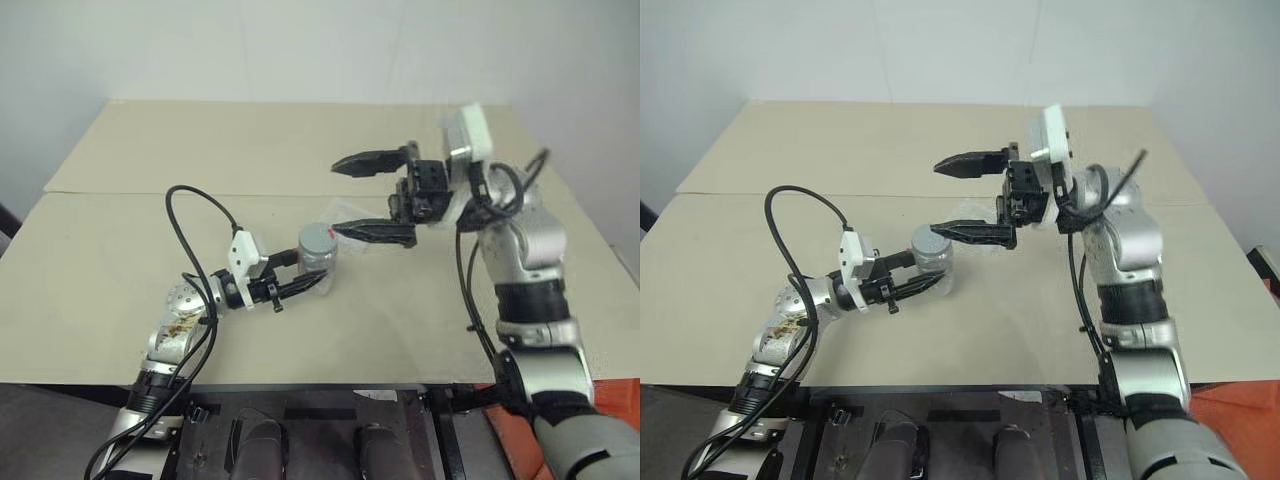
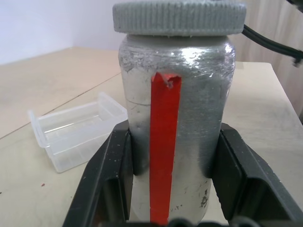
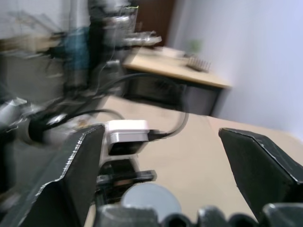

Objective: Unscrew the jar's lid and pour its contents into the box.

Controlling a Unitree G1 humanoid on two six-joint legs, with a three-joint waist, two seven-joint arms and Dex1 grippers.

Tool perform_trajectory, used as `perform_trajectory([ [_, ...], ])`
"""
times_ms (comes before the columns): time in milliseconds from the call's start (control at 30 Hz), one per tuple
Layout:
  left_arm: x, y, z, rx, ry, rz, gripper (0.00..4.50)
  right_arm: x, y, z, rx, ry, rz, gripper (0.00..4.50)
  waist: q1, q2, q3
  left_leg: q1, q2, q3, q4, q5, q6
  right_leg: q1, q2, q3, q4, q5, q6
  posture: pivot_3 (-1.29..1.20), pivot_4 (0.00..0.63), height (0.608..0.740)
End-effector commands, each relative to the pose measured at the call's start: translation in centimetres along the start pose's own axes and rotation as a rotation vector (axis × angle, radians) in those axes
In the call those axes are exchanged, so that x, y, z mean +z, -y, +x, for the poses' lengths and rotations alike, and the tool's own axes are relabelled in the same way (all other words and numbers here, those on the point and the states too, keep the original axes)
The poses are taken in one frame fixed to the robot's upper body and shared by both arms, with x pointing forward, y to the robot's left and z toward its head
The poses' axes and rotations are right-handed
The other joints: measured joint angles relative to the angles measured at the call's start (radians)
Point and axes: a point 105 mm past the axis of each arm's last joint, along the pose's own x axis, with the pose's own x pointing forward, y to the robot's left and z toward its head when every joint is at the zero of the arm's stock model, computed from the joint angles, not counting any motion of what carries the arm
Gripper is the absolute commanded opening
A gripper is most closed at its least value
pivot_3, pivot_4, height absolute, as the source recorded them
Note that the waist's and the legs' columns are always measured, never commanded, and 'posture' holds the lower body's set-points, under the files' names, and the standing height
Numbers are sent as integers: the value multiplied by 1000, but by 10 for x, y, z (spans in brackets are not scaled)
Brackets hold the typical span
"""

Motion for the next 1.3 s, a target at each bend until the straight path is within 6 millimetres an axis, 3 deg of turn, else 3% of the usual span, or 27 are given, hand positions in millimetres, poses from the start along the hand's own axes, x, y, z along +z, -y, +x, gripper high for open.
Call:
perform_trajectory([
  [33, 9, -5, 2, 27, 32, 44, 1932, 6, -5, 17, -210, -34, -64, 4472, -6, 0, 0, 0, 0, 0, 0, 0, 0, -1, 0, 0, 1, 0, 0, 0, 150, 740],
  [233, 10, -8, 5, 50, 40, 51, 1932, -14, -22, 33, -412, -116, -30, 4472, -2, 0, 0, 0, 0, 0, 0, 0, 0, -1, 0, 1, 6, 0, 0, 0, 150, 740],
  [367, 12, -9, 7, 62, 49, 56, 1932, -20, -22, 38, -498, -162, -50, 4472, 0, 0, 0, 0, -1, 0, 1, 0, 0, -1, 0, 1, 4, 0, 0, 0, 150, 740],
  [800, 12, -11, 6, 78, 52, 60, 1932, -41, -16, 44, -613, -217, 7, 4472, -3, 0, 0, 0, -1, 0, 0, 0, 0, -1, 1, 1, 4, 0, 0, 0, 150, 740],
  [1300, 13, -18, 1, 112, 77, 24, 1932, -45, -18, 35, -639, -227, 48, 4472, -3, 0, 0, 0, -1, 0, 0, 0, 0, 0, 1, 1, 4, 0, 0, 0, 150, 740],
])
